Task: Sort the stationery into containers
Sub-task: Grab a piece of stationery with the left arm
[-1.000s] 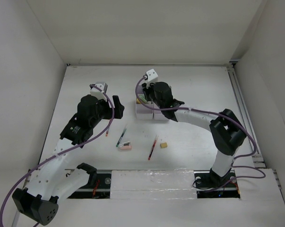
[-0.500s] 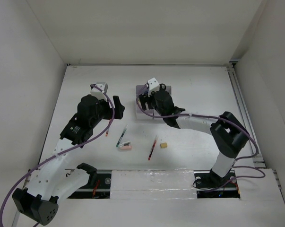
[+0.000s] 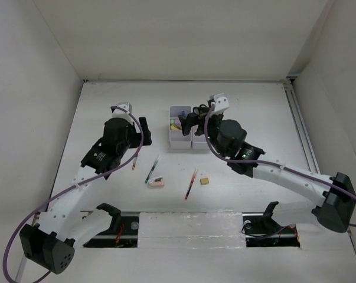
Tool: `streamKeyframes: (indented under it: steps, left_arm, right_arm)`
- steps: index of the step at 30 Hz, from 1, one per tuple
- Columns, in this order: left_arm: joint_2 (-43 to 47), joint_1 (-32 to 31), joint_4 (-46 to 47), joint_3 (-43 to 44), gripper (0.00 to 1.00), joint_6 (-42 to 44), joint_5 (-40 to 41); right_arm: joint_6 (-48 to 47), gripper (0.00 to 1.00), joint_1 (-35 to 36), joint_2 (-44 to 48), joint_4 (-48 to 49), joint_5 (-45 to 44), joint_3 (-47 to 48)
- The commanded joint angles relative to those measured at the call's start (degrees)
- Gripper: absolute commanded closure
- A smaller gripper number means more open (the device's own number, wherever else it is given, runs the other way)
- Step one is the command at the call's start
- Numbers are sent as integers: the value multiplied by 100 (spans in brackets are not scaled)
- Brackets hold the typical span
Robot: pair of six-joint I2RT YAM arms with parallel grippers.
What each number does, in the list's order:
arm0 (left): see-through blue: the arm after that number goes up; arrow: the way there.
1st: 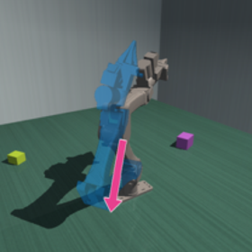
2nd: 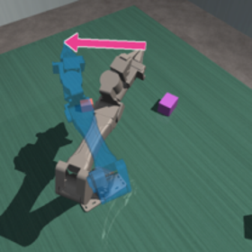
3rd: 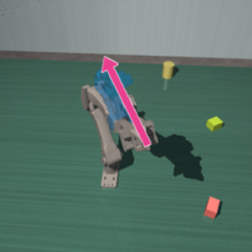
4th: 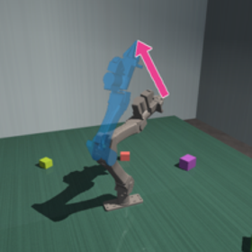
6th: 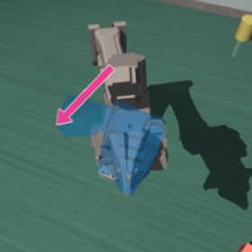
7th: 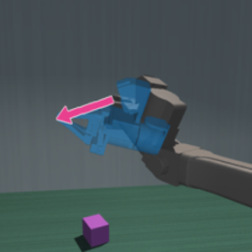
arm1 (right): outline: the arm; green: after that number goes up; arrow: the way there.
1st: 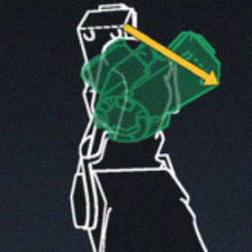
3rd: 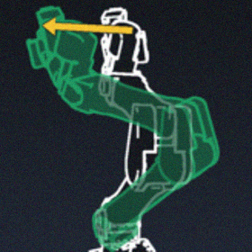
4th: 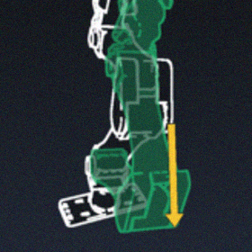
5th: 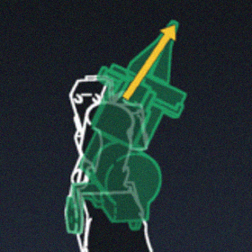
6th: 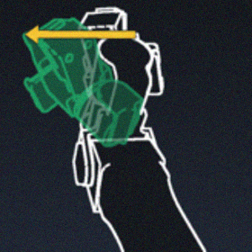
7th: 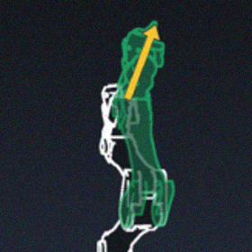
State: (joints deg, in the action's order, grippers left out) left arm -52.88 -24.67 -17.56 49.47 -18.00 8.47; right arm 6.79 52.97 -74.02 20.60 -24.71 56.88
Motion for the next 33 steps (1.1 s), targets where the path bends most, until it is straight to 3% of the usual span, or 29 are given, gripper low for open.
streamKeyframes:
  steps: [1, 8, 17, 21, 26, 30, 31, 33]
  left_arm:
    - [-55, 14, -194, 36, 0, -345, 699]
    - [-1328, 67, -598, 88, 0, -282, 638]
    - [-2796, 287, -670, 168, 0, -275, 86]
    - [-3192, 435, -679, 221, 6, -195, -249]
    - [-3588, 1121, -529, 221, 19, -29, -1004]
    - [-4141, 1122, -599, 326, 33, -28, -1067]
    - [-4195, 1122, -599, 326, 47, -28, -1067]
    - [-4257, 1122, -652, 326, 58, -28, -996]
  right_arm:
    - [376, 0, 91, 632, -591, -53, -195]
    - [569, 0, 91, 1520, -1769, 194, -195]
    - [569, 0, 91, 2225, -1823, 441, -432]
    - [569, 0, 91, 2287, -1823, 624, -555]
    - [569, 0, 29, 2287, -1823, 678, -555]
    - [569, 0, -24, 2348, -1823, 818, -608]
    - [569, 0, -93, 2409, -1753, 897, -608]
    - [569, 0, -155, 2410, -1752, 950, -608]
